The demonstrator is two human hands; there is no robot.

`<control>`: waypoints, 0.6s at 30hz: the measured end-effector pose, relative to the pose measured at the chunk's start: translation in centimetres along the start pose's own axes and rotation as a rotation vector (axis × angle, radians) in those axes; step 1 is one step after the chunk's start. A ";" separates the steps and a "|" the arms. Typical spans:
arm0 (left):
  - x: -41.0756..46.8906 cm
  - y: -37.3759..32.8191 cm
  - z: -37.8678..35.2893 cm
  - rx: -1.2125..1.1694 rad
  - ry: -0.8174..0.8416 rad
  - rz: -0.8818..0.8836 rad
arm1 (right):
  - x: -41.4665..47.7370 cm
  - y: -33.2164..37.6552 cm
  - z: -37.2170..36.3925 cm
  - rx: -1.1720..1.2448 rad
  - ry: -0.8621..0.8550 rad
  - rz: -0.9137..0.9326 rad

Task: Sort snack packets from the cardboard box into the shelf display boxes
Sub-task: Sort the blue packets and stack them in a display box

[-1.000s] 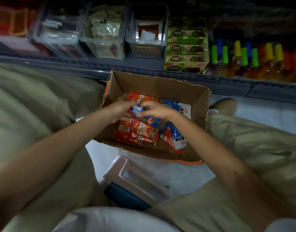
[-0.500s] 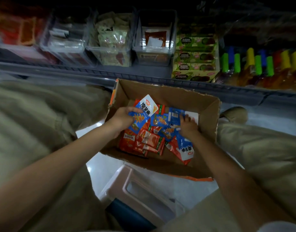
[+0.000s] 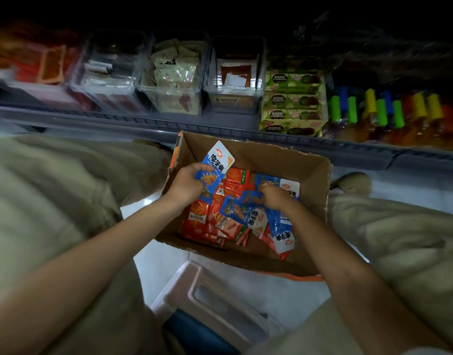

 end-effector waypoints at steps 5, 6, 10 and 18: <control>-0.3 -0.5 0.9 0.124 -0.064 -0.073 | -3.6 7.3 4.3 -0.068 0.068 0.178; -0.6 -1.0 0.9 0.143 -0.066 -0.090 | -4.7 9.1 5.8 -0.137 0.014 0.218; -2.1 -3.8 -0.6 0.169 0.030 -0.208 | -11.6 17.0 12.4 -0.346 -0.453 0.529; -4.5 -10.7 1.4 0.101 -0.036 -0.545 | -20.2 16.8 20.6 -0.159 -1.009 0.472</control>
Point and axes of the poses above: each hand's wrist, its own x-axis towards the middle knuckle, its own z-axis out of the back of the hand, y = z × x, the point moved 10 cm from there along x, towards the middle knuckle, and after that the axes turned 6 degrees about x, right-handed, at the moved point
